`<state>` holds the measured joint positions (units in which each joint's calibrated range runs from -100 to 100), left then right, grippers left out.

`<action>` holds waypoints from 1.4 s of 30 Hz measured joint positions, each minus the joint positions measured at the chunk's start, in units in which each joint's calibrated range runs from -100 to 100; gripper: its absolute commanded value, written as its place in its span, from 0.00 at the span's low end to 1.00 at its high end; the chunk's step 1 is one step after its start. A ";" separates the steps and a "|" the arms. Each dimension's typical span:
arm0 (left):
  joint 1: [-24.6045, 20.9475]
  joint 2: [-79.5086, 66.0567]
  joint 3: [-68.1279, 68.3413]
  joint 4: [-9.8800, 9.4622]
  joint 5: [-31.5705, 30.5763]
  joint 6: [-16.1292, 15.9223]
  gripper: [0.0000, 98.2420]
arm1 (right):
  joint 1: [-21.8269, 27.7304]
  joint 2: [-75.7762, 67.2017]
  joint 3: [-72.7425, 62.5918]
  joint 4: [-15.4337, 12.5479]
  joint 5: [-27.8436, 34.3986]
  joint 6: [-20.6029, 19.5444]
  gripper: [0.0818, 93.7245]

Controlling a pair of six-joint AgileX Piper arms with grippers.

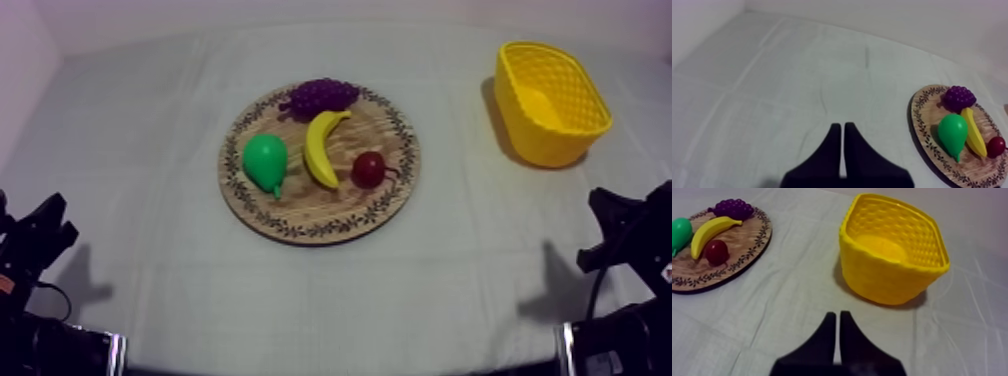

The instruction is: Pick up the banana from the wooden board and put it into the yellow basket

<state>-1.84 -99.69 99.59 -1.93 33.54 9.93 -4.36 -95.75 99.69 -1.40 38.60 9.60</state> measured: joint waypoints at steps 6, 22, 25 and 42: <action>0.00 0.00 0.00 0.00 0.00 0.00 0.00 | 0.34 0.09 -0.24 -0.05 0.24 0.30 0.00; 0.00 0.00 0.00 0.00 0.00 0.06 0.00 | 3.16 22.83 -29.51 -2.62 10.04 4.35 0.01; 0.00 0.00 0.00 0.00 0.00 0.06 0.00 | 2.91 29.42 -38.35 -1.64 14.31 4.39 0.01; 0.00 0.00 0.00 0.00 0.00 0.06 0.00 | -2.54 62.05 -84.59 1.40 38.36 3.41 0.01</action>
<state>-1.84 -99.69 99.59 -1.93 33.54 9.99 -6.90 -33.70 15.10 0.00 76.96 13.01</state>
